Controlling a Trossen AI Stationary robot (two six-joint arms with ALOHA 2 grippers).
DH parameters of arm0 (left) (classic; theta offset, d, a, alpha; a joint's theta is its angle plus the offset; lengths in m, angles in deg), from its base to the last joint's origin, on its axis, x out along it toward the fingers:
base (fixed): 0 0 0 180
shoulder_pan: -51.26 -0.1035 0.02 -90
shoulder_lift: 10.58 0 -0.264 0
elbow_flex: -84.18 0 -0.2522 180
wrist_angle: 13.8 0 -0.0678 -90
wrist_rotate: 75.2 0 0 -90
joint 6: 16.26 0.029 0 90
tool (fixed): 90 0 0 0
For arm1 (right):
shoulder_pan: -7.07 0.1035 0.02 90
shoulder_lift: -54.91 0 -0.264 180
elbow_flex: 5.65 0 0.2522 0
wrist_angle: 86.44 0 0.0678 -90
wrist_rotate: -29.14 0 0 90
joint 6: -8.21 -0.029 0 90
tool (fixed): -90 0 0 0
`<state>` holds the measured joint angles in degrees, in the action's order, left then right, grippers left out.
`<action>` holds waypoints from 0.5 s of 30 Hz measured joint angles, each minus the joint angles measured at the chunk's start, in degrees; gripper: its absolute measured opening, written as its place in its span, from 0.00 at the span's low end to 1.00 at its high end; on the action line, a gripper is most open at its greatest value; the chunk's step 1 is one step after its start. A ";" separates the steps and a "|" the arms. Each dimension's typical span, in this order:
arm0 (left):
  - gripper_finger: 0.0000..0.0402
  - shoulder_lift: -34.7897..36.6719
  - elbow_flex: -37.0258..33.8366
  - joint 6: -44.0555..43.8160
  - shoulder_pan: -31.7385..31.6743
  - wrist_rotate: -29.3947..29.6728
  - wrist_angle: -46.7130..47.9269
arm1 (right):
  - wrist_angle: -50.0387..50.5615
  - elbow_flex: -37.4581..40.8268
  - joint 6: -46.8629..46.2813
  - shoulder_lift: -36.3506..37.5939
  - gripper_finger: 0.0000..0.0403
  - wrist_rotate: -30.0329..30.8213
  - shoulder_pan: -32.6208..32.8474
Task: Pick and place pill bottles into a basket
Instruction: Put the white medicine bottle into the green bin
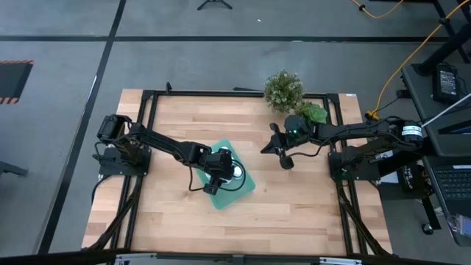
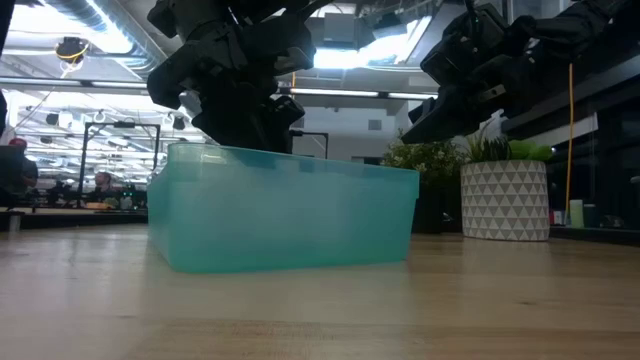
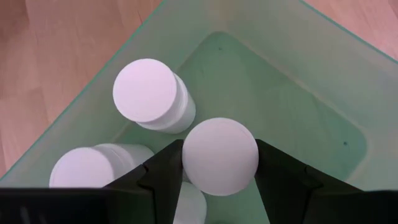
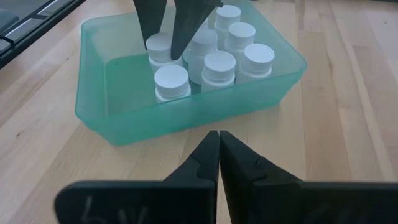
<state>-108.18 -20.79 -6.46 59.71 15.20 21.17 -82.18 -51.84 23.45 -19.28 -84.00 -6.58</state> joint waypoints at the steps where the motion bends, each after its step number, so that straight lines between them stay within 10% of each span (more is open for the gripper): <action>1: 0.45 0.00 0.00 0.03 0.00 0.00 0.02 | 0.00 0.00 0.00 0.00 0.04 0.00 0.00; 15: 0.43 0.00 -0.02 1.91 0.09 0.02 -0.50 | 0.00 0.00 0.00 0.00 0.04 0.00 0.00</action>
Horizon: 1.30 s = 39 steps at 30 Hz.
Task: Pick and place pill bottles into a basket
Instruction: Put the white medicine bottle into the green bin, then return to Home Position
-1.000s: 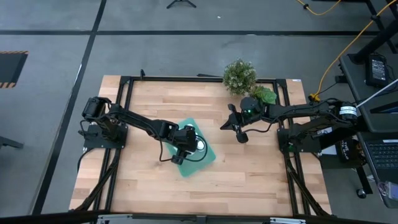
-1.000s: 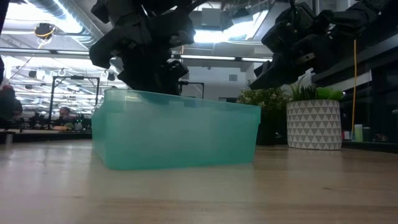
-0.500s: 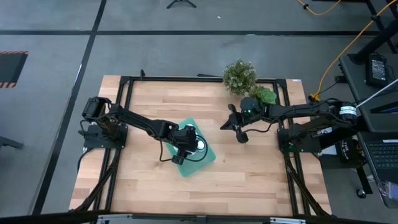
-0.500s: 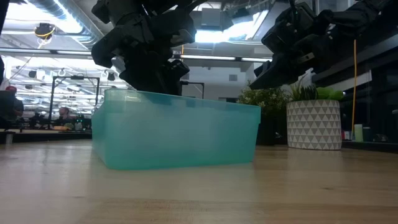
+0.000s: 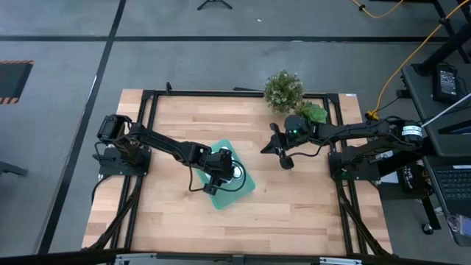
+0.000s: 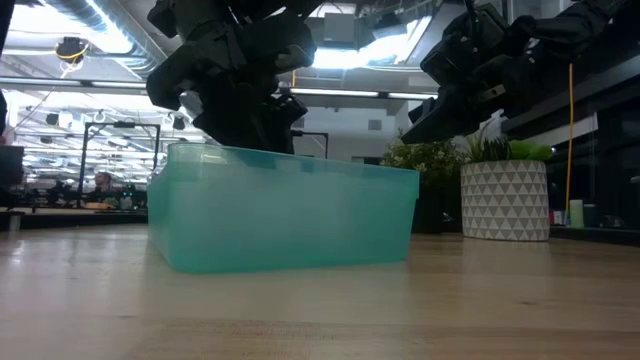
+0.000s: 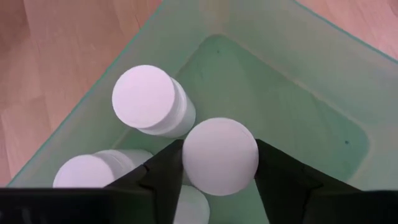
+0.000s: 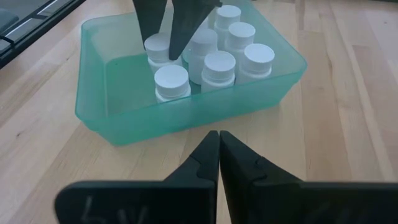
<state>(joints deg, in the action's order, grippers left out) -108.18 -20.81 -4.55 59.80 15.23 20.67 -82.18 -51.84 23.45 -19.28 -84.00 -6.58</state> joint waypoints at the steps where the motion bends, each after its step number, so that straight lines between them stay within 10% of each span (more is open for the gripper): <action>1: 0.45 0.00 -0.02 0.01 0.00 0.00 0.00 | -0.01 0.00 0.00 0.00 0.04 0.00 0.01; 29: 0.58 6.38 1.46 -0.39 -0.02 4.10 7.13 | -0.09 -0.02 0.02 0.00 0.04 0.00 0.04; 39: 0.40 19.04 -2.21 1.04 -1.70 8.56 13.38 | -0.70 -0.02 0.26 0.00 0.04 1.03 0.04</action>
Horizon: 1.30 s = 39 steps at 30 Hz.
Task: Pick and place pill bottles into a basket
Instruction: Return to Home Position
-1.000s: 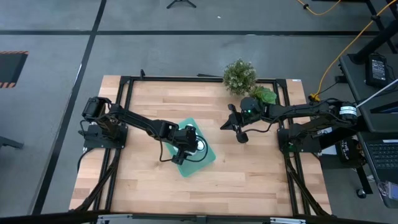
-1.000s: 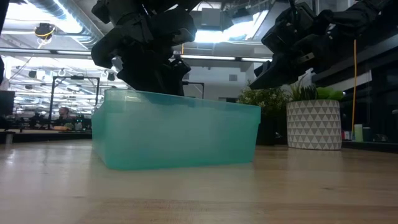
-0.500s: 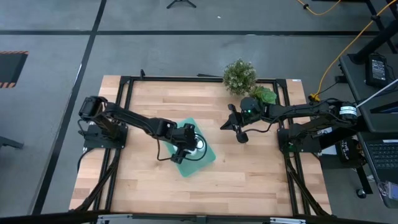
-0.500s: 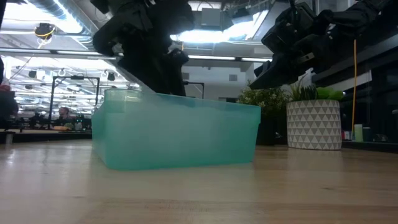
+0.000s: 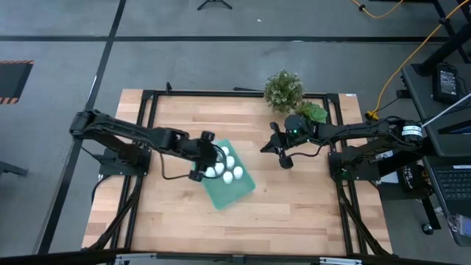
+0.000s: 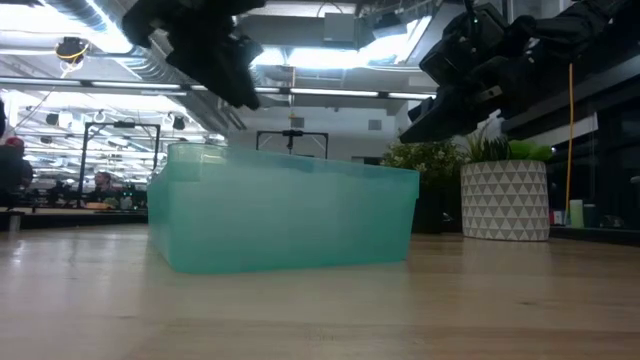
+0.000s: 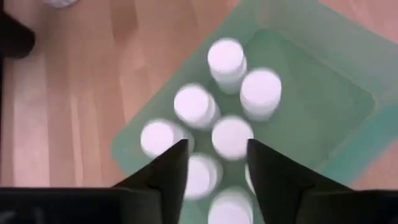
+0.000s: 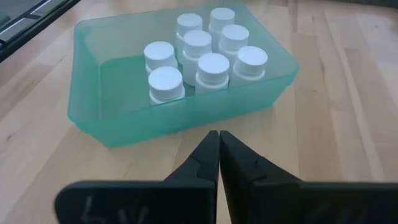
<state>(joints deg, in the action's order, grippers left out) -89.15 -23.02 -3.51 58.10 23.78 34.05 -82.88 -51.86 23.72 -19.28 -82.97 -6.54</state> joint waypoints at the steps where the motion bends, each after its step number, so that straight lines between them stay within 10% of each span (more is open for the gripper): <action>1: 0.37 1.79 -1.51 -0.32 -0.46 -0.07 0.06 | -0.09 0.00 -0.02 0.00 0.04 -0.02 0.00; 11: 0.02 22.04 -15.66 2.05 -5.79 2.96 -7.57 | 0.44 -3.00 -0.58 0.24 0.04 5.38 0.17; 29: 0.00 50.59 -49.86 1.39 -19.90 -1.65 -45.79 | -5.33 -1.06 2.61 0.24 0.02 0.99 -0.15; 39: 0.00 60.70 -55.14 1.08 -23.62 -1.67 -47.38 | -9.25 1.70 -0.83 5.92 0.02 -5.38 -7.12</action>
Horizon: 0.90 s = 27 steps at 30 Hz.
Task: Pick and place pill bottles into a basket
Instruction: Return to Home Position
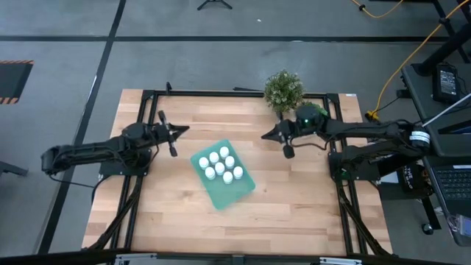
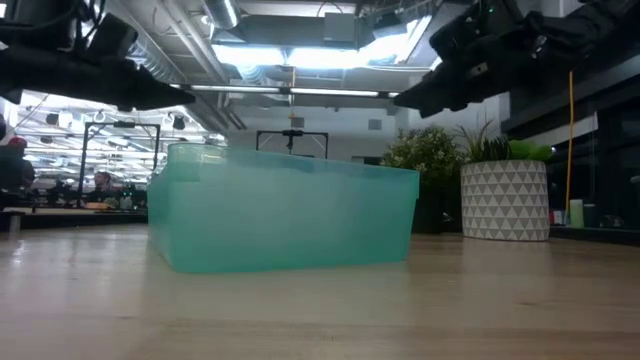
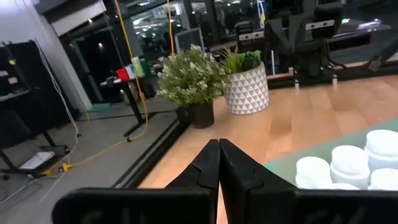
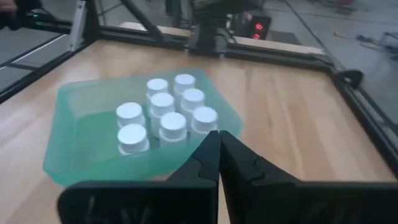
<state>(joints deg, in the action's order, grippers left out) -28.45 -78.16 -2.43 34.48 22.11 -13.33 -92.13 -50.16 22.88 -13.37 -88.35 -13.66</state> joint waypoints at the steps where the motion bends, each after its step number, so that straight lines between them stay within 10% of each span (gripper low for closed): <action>1: 0.00 0.91 0.00 0.32 -0.24 -0.02 0.42 | 1.22 0.05 -0.12 1.19 0.02 -0.02 -0.75; 27: 0.00 7.12 -0.23 -0.48 -5.90 -0.43 4.22 | 1.17 12.08 0.48 22.73 0.02 -7.32 -11.86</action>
<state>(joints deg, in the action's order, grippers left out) -21.32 -78.39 -2.91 28.59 21.68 -9.11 -90.96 -38.08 23.36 9.36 -95.67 -25.52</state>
